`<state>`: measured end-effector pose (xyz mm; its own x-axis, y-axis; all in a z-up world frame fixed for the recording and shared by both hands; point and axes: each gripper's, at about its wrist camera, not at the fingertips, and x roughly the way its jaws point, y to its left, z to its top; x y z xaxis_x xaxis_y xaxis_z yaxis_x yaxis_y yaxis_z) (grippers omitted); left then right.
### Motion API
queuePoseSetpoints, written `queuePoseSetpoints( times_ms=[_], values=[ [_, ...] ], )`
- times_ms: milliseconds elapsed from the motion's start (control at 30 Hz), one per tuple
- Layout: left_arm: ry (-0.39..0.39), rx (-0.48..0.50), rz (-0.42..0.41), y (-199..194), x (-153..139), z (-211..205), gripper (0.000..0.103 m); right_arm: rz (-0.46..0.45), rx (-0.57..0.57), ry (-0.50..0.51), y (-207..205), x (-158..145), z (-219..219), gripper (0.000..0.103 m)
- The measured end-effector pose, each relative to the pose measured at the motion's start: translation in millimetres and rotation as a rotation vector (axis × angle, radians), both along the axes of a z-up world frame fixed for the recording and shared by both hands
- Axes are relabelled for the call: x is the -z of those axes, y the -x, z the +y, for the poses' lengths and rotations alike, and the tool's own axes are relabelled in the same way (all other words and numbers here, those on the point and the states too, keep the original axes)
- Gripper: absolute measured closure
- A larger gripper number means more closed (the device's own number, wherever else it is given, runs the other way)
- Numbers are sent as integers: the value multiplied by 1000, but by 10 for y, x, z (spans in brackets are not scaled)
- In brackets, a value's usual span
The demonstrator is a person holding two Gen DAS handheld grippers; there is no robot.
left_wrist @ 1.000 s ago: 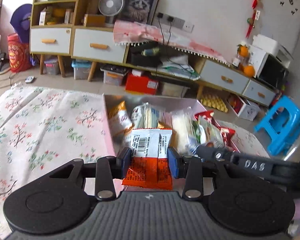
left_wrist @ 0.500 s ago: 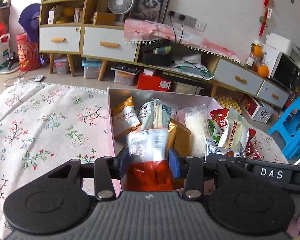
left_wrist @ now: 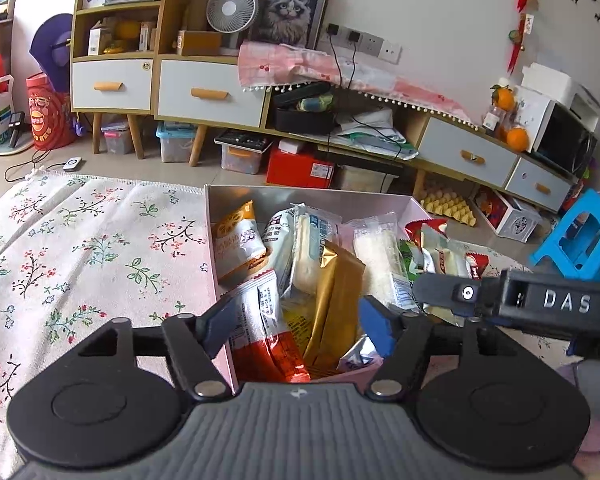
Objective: Organize snacks
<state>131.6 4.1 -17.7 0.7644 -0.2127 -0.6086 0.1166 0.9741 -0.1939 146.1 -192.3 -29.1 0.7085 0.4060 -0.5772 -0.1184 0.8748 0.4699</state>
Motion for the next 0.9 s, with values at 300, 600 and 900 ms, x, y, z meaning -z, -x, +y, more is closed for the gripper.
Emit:
queuePoseSetpoints(
  times_ms=[300,600,900],
  values=[
    [-22,10,45,105,-88,4,16,3,31,1,138,-151,-140,28],
    [-98,-6,146,322,-176,23,8,82,66,119,487,-385,-166,20],
    [-137,-25,185,713,-352,65,1,197,41,138,971,-546,-39,14]
  ],
)
